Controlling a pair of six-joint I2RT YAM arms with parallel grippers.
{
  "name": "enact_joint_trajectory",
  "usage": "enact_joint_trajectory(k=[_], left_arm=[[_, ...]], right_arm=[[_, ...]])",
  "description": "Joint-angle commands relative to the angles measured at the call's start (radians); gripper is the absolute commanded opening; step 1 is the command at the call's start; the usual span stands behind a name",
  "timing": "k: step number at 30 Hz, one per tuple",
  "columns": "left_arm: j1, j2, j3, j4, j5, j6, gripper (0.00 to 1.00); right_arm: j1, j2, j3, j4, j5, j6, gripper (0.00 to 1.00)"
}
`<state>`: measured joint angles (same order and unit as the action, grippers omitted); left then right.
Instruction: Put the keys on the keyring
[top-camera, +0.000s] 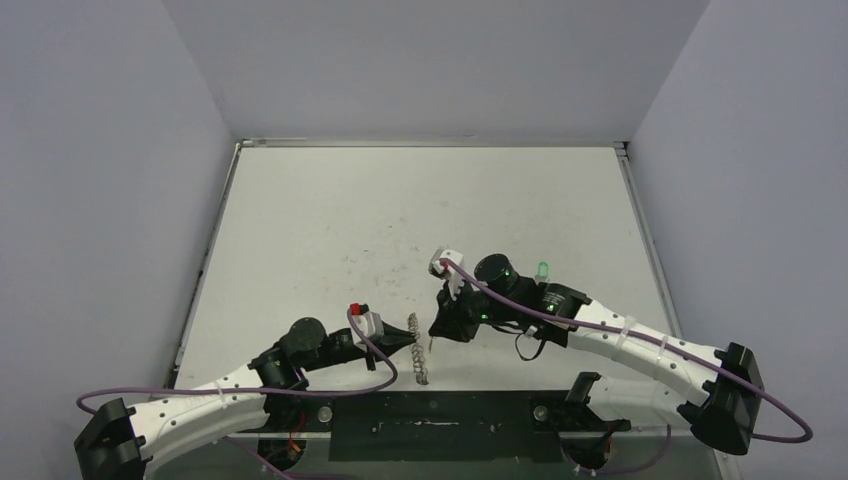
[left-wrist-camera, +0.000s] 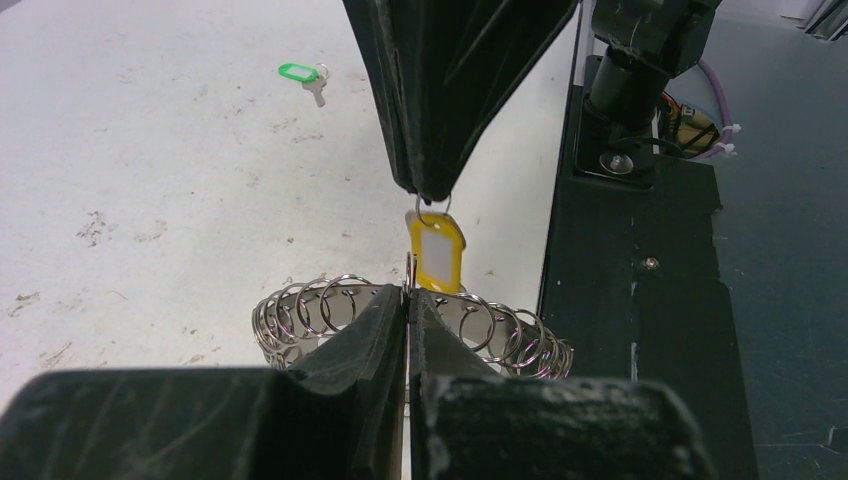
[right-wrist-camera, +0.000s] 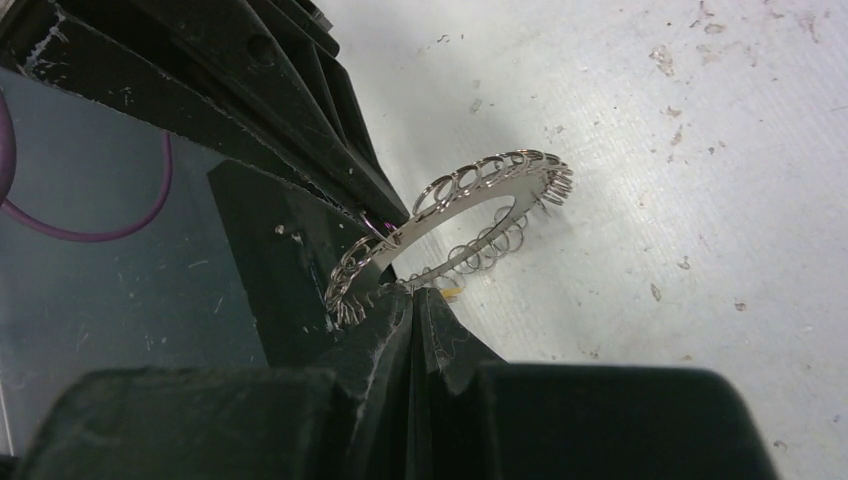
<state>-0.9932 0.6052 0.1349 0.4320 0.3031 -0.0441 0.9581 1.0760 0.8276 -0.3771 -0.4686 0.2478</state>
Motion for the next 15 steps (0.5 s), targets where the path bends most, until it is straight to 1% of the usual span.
enact_joint_trajectory(k=[1,15], left_arm=[[-0.004,-0.007,0.007,0.096,0.022,-0.001,0.0],[-0.004,-0.014,0.008,0.09,0.023,-0.003,0.0]], right_arm=[[0.047,0.03,0.044,0.063,0.04,0.008,0.0],[0.104,0.06,0.082,0.073,0.082,0.002,0.0]])
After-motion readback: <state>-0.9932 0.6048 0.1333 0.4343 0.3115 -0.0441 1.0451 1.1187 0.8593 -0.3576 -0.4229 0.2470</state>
